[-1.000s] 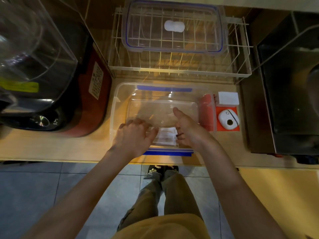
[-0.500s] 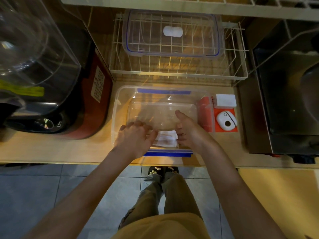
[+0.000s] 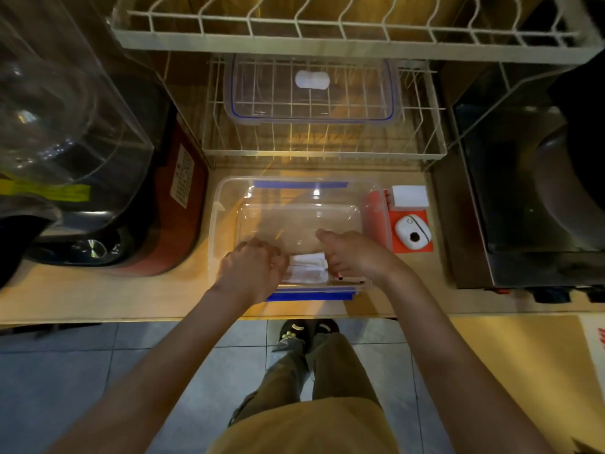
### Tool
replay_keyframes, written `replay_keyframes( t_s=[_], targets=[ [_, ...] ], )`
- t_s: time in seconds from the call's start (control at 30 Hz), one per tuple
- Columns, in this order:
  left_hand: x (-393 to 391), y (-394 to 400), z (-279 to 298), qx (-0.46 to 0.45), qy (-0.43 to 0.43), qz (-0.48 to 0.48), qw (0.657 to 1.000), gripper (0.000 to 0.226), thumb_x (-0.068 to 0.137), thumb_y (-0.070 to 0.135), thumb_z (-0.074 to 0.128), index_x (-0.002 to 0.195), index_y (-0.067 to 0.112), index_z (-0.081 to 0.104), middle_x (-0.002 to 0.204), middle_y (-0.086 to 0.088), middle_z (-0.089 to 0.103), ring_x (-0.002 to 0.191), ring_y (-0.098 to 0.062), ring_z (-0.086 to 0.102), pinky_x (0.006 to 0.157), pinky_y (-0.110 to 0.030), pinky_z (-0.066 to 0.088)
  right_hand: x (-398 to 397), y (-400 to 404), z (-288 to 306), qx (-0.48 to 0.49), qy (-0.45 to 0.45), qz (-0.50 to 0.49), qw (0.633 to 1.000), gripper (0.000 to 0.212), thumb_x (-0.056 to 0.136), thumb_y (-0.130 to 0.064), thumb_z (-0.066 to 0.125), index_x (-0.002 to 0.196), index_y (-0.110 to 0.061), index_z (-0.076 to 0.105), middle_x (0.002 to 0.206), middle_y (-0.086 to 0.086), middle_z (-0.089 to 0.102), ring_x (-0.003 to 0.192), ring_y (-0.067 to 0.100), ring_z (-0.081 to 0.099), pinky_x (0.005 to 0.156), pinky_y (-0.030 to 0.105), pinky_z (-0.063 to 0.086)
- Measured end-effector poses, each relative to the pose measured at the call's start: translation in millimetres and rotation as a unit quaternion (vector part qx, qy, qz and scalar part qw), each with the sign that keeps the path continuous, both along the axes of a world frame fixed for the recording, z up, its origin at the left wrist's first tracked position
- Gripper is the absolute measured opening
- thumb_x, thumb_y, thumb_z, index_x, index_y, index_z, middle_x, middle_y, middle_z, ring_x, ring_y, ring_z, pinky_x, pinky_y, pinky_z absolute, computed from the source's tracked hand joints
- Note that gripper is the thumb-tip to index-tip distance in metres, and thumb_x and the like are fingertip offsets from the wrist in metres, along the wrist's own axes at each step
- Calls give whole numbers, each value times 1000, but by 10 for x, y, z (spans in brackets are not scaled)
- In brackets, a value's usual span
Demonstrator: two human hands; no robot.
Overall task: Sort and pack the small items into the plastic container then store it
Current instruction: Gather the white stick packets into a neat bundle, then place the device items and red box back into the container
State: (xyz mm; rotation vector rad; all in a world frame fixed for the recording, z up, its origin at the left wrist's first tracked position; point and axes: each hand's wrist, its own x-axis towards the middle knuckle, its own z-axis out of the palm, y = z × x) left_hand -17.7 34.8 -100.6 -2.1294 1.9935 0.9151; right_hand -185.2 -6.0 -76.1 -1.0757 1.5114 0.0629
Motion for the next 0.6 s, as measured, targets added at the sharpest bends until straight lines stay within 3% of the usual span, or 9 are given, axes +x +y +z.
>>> replay_keyframes(
  t_s=[0.07, 0.2, 0.33, 0.43, 0.6],
  targets=[
    [3, -23, 13, 29, 17, -9, 999, 37, 95, 36, 34, 111, 15, 61, 118, -13, 57, 108, -29, 54, 87, -38, 45, -49, 17, 102, -67, -17, 33, 997, 43, 94, -41, 41, 100, -4, 62, 92, 9, 59, 88, 20, 56, 77, 32, 42],
    [48, -156, 38, 81, 19, -21, 996, 33, 95, 29, 38, 113, 9, 57, 125, -17, 53, 112, -32, 51, 88, -37, 42, -190, 73, 175, -154, -86, -11, 984, 21, 95, -25, 47, 106, -15, 62, 91, -9, 59, 89, 7, 57, 74, 16, 43],
    [94, -356, 107, 102, -11, -32, 994, 37, 93, 35, 44, 120, 13, 56, 122, -19, 56, 112, -33, 53, 90, -37, 43, -319, 125, 206, -251, -83, -59, 963, 20, 92, -14, 53, 110, -13, 62, 86, -16, 58, 82, -7, 54, 68, 0, 41],
    [-12, -541, 206, 66, -23, -82, 994, 33, 90, 32, 49, 118, 18, 58, 126, -12, 59, 115, -29, 54, 95, -40, 46, -448, 176, 211, -307, -62, -124, 942, 17, 89, -13, 58, 104, -14, 64, 82, -22, 57, 79, -10, 54, 69, 2, 42],
    [-539, -869, 557, -23, 82, -154, 984, 24, 88, 19, 55, 109, 12, 64, 109, -12, 68, 99, -27, 62, 86, -31, 47, -629, 241, 263, -384, -29, -283, 878, 12, 84, -27, 65, 96, -25, 62, 82, -14, 63, 79, -2, 59, 72, 17, 50]
  ],
)
